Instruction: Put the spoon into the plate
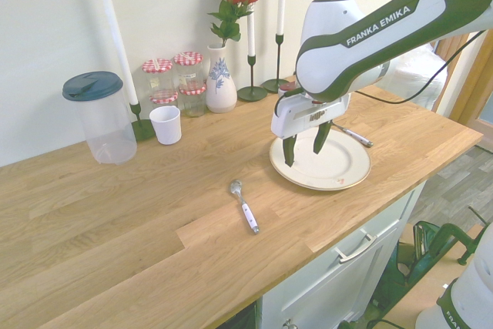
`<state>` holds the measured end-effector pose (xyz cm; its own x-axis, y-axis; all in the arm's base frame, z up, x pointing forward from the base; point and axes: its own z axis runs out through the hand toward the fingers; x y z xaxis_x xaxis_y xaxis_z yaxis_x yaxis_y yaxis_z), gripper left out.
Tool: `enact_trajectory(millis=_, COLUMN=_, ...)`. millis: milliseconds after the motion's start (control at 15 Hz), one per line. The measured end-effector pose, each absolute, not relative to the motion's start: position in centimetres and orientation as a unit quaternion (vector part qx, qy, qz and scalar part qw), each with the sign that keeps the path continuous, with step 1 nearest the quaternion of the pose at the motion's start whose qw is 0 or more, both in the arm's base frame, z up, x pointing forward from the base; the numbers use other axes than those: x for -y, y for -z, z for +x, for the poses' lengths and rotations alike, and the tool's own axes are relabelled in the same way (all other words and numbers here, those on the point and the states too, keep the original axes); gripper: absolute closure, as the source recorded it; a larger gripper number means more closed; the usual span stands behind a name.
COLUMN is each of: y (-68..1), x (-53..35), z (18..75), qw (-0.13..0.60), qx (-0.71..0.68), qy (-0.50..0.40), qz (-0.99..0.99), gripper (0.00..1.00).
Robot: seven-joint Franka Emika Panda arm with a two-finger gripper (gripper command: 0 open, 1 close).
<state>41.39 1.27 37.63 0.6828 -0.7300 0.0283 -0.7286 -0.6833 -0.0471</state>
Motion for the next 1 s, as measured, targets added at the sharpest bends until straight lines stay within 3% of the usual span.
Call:
enact_trajectory(millis=267, y=-39.5, x=-2.4, z=42.3, qw=0.017, qx=-0.436, qy=0.028, qz=-0.899, gripper=0.00)
enact_trajectory(millis=533, y=-41.5, x=-10.7, z=41.3, qw=-0.004, qx=-0.462, qy=0.025, qz=-0.886, gripper=0.00)
enact_trajectory(millis=1000, y=-37.7, x=-17.0, z=39.1, qw=-0.016, qx=-0.474, qy=0.007, qz=-0.880, gripper=0.00)
